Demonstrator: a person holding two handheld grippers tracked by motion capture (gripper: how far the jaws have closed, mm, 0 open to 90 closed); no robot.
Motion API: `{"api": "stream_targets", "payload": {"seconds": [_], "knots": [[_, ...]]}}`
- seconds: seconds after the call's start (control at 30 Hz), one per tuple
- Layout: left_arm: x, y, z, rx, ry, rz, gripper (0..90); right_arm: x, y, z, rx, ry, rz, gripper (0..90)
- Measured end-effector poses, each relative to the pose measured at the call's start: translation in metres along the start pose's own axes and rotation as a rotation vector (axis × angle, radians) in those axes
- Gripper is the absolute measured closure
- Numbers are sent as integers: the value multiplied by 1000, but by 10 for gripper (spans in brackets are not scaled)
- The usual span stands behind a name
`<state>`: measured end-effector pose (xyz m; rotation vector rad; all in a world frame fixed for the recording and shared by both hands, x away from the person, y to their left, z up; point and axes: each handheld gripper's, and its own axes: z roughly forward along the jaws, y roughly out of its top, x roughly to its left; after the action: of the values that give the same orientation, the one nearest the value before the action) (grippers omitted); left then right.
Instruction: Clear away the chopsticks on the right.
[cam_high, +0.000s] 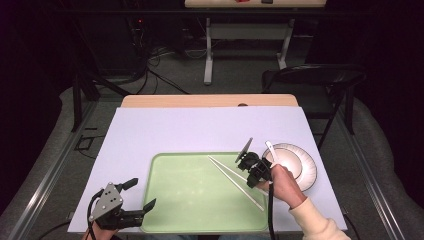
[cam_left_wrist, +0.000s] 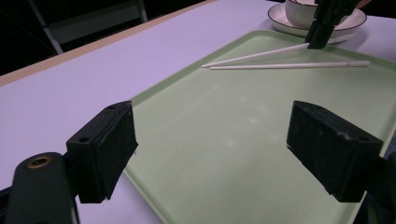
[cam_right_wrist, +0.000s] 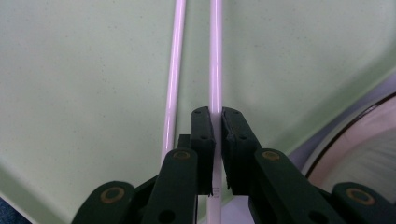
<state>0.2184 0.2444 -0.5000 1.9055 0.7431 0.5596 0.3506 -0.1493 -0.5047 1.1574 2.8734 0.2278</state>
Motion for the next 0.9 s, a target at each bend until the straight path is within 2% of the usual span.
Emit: {"api": "stream_targets", "payload": {"seconds": [0.07, 0.5, 0.6, 0.7, 0.8, 0.9], "knots": [[0, -1, -1, -1, 2, -3, 158, 0, 1, 4, 1, -3, -15, 836], [0, -2, -3, -6, 7, 1, 158, 7, 7, 14, 19, 2, -20, 831], [-1, -2, -3, -4, 4, 2, 158, 7, 6, 16, 22, 3, -26, 794], [-1, -2, -3, -4, 6, 1, 158, 7, 5, 16, 16, 0, -35, 705], [-1, -2, -3, -5, 6, 0, 158, 5, 4, 12, 3, -8, -44, 539], [-1, -2, -3, -3, 5, 2, 158, 6, 1, 5, -41, -18, -52, 375]]}}
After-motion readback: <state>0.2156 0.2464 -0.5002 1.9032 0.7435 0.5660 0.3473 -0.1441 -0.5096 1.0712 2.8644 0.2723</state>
